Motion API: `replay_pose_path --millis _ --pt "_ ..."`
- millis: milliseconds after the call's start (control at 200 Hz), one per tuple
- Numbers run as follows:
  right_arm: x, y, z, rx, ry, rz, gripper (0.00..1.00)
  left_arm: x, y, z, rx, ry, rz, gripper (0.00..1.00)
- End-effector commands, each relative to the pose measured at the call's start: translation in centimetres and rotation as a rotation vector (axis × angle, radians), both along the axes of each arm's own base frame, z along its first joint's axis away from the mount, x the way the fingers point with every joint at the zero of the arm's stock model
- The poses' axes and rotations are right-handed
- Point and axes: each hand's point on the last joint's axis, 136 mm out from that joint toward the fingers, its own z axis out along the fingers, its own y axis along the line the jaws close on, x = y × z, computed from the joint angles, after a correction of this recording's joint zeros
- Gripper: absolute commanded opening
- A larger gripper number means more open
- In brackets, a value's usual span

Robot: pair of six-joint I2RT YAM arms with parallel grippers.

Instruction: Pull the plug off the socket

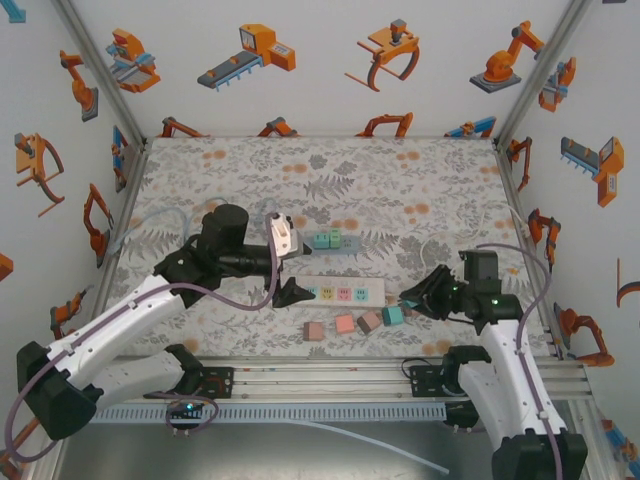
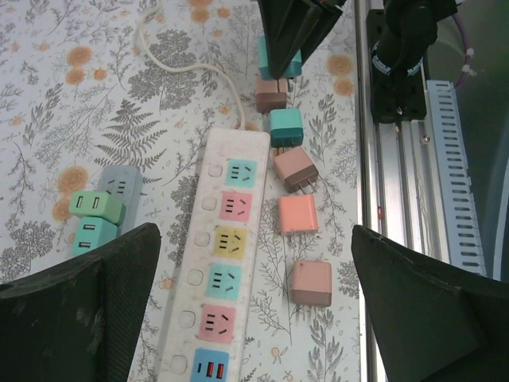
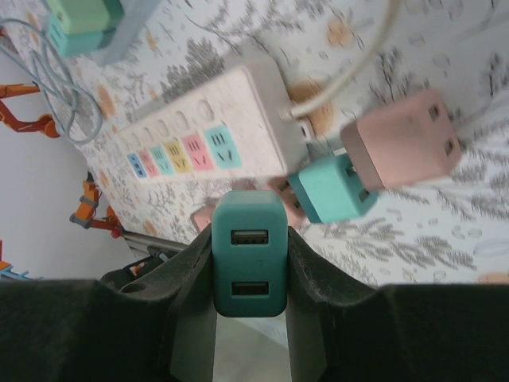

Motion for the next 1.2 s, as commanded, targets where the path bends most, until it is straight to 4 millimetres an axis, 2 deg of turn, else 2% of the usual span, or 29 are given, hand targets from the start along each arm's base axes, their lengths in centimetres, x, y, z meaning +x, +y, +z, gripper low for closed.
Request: replay_pose_path --millis 0,110,250,526,661,766,876,1041,1197 --pt "-3.5 1.0 -1.7 0.044 0.145 0.007 0.00 -0.5 -0.4 -0.5 0.018 -0.009 -0.055 0.97" --pt "-5.0 2.1 -2.6 0.057 0.182 0.002 0.00 -0.4 -0.7 -0.5 0.020 -0.004 -0.066 0.97" --pt "-5.8 3.7 -3.9 0.051 0.187 0.017 0.00 -0.4 -0.7 -0.8 0.026 -0.002 -0.062 0.97" --pt "-4.1 8.0 -5.1 0.146 0.098 0.056 0.00 -0.3 -0.7 -1.2 0.041 0.000 -0.047 0.97" --pt "-4.0 9.1 -6.1 0.120 0.092 0.081 0.03 -0.1 -0.7 -1.4 0.045 -0.003 -0.043 0.97" --pt "-4.1 9.5 -6.9 0.101 0.108 0.086 0.09 -0.1 -0.7 -1.5 0.048 -0.002 -0.040 0.97" --pt "-4.4 9.3 -7.6 0.084 0.126 0.084 0.25 0.0 -0.6 -1.5 0.051 -0.009 -0.029 0.97" --pt "-5.0 8.4 -8.1 0.059 0.149 0.054 0.41 0.1 -0.5 -1.5 0.050 -0.012 -0.023 0.97" --pt "-5.6 7.8 -8.3 0.060 0.166 0.033 0.49 0.0 -0.6 -1.5 0.051 -0.012 -0.023 0.97"
